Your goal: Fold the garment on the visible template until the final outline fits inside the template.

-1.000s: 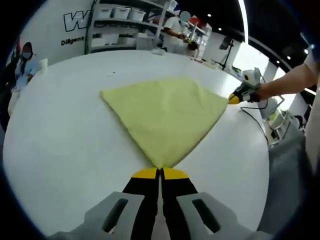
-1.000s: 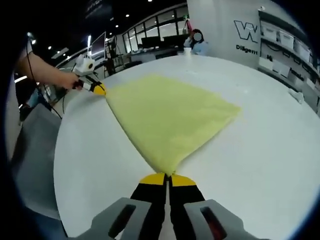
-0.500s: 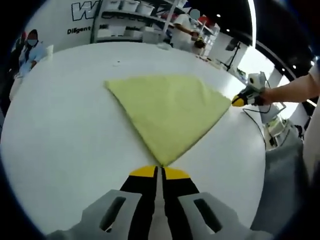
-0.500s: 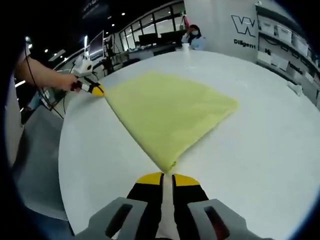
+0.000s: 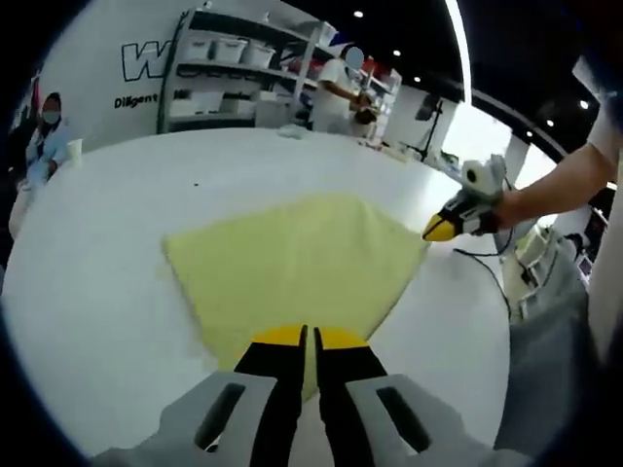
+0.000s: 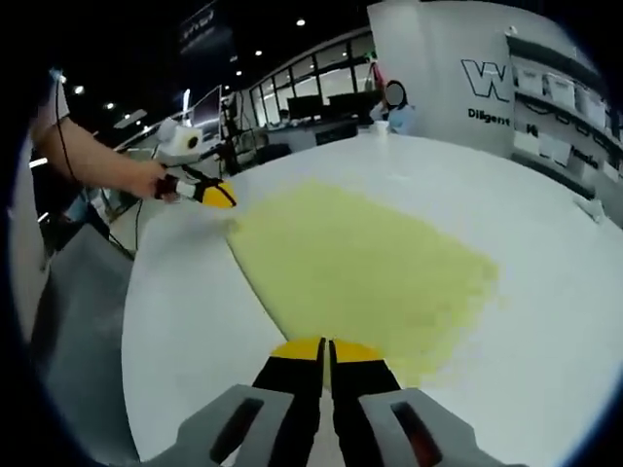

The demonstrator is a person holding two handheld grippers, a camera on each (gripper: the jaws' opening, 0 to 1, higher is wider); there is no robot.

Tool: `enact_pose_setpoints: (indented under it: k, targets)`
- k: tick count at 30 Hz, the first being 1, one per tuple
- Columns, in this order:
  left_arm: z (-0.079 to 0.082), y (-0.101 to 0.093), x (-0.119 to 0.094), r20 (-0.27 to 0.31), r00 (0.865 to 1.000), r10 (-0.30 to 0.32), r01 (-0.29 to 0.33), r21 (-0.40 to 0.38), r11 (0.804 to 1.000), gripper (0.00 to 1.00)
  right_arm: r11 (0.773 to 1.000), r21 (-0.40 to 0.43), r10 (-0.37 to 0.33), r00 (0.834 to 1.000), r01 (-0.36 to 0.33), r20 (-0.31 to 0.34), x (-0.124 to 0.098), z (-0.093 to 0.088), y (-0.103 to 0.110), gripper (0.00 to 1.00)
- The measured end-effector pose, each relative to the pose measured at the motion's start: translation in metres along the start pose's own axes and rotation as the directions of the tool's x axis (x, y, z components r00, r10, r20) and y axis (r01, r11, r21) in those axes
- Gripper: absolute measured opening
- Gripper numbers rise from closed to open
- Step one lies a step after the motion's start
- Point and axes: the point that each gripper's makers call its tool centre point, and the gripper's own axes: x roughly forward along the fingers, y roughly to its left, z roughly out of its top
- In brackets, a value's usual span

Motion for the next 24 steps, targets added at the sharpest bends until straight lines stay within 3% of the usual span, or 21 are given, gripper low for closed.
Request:
enact_pose_setpoints:
  k: [7,14,20,24]
  targets:
    - [-0.005,-0.032,0.037,-0.051,0.995,-0.081,0.083,0.04,0.996,0.01,0.992,-0.09,0.083,0.996,-0.086,-0.032,0.039,0.009,0.028,0.0]
    - [-0.02,-0.05,0.055,-0.124,0.986,-0.114,0.127,0.103,0.987,0.0,0.977,-0.163,0.132,0.99,-0.14,-0.057,0.069,0.016,0.053,0.0]
    - [-0.016,-0.05,0.06,-0.117,0.986,-0.116,0.128,0.101,0.987,0.0,0.974,-0.171,0.143,0.989,-0.149,-0.042,0.083,0.027,0.059,0.0]
    - [-0.012,-0.054,0.066,-0.116,0.986,-0.124,0.136,0.108,0.985,0.0,0.969,-0.191,0.147,0.987,-0.157,-0.064,0.09,0.023,0.062,0.0]
